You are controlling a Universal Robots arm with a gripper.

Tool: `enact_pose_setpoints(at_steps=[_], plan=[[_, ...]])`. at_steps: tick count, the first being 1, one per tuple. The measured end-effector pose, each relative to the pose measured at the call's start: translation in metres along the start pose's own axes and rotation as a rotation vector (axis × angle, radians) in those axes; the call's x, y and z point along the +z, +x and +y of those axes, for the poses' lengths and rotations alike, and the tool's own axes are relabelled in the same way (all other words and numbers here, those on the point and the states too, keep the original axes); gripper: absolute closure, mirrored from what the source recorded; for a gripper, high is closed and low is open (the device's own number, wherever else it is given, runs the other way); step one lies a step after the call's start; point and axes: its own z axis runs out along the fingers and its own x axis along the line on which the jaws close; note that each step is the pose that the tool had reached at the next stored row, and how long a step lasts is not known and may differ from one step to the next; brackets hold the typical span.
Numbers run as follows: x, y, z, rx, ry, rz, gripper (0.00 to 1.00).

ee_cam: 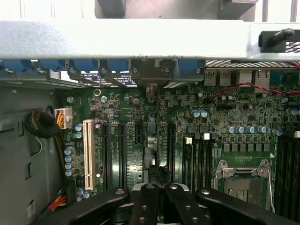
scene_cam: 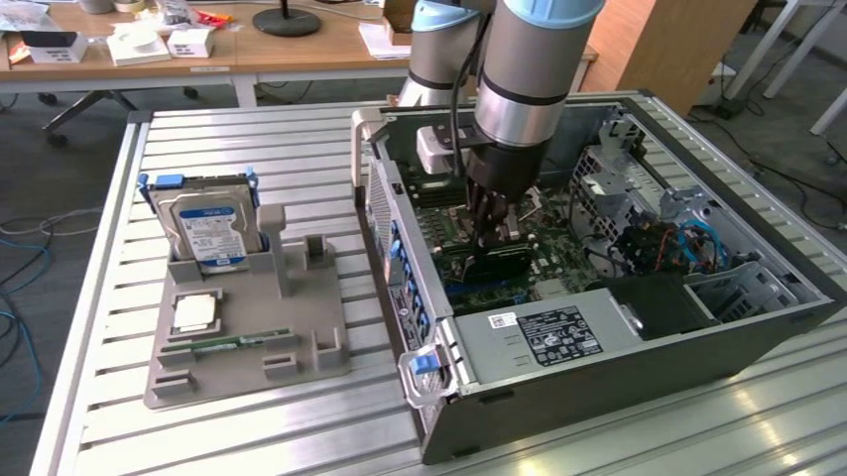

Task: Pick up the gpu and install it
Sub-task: 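Press down on the gpu until it lock into place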

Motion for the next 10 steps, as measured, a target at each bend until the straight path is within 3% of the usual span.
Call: enact_pose_setpoints(at_steps=[10], plan=[[0.0014, -0.0013, 0.0005, 0.0, -0.0001, 0.0001, 0.9]])
